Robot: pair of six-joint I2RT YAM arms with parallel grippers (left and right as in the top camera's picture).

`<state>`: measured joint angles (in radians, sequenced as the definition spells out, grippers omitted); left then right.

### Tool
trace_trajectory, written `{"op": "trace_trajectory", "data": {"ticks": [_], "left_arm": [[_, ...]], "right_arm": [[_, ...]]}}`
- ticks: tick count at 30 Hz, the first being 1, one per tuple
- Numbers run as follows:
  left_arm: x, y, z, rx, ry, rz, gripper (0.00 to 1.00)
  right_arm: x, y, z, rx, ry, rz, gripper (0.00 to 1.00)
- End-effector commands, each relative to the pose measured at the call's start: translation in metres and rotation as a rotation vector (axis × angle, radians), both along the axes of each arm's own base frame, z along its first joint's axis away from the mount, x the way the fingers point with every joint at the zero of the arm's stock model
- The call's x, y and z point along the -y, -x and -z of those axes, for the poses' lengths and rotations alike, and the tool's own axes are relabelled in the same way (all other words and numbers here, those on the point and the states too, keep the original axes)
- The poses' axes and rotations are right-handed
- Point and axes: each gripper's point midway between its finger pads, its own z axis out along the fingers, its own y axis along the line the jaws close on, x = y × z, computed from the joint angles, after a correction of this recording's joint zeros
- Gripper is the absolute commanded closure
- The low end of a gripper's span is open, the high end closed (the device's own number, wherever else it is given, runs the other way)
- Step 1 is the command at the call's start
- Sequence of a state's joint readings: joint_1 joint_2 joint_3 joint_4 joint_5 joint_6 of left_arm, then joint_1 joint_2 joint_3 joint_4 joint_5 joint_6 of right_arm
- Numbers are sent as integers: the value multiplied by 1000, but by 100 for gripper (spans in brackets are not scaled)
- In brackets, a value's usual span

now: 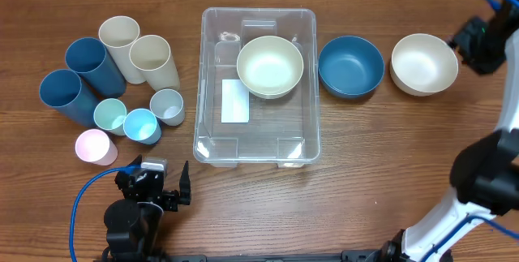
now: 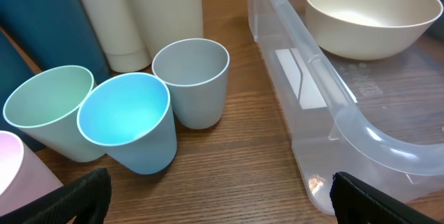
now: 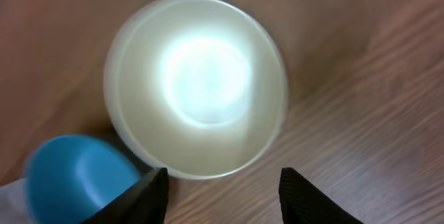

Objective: Pack container
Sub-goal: 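Move the right gripper to the back cream bowl and grasp its rim, then carry the cream bowl with the right gripper and stack it in the bin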

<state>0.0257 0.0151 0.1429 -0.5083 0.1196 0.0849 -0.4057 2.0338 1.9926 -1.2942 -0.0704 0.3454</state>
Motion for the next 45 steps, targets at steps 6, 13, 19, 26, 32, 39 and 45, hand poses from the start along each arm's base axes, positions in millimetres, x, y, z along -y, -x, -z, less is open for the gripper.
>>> {"op": "trace_trajectory", "data": {"ticks": [6, 13, 19, 26, 32, 39, 45], "left_arm": [[2, 0, -1, 6, 4, 10, 0], [2, 0, -1, 6, 4, 10, 0], [2, 0, -1, 6, 4, 10, 0], [2, 0, -1, 6, 4, 10, 0], [2, 0, -1, 6, 4, 10, 0], [2, 0, -1, 6, 4, 10, 0], [2, 0, -1, 6, 4, 10, 0]], "right_arm": [[26, 0, 84, -108, -117, 52, 47], [25, 5, 115, -152, -139, 60, 80], [22, 9, 132, -160, -144, 65, 84], [35, 2, 92, -84, -109, 83, 96], [-9, -17, -60, 236, -82, -48, 96], [-203, -4, -123, 315, -74, -514, 96], [-308, -9, -80, 233, 66, -694, 96]]}}
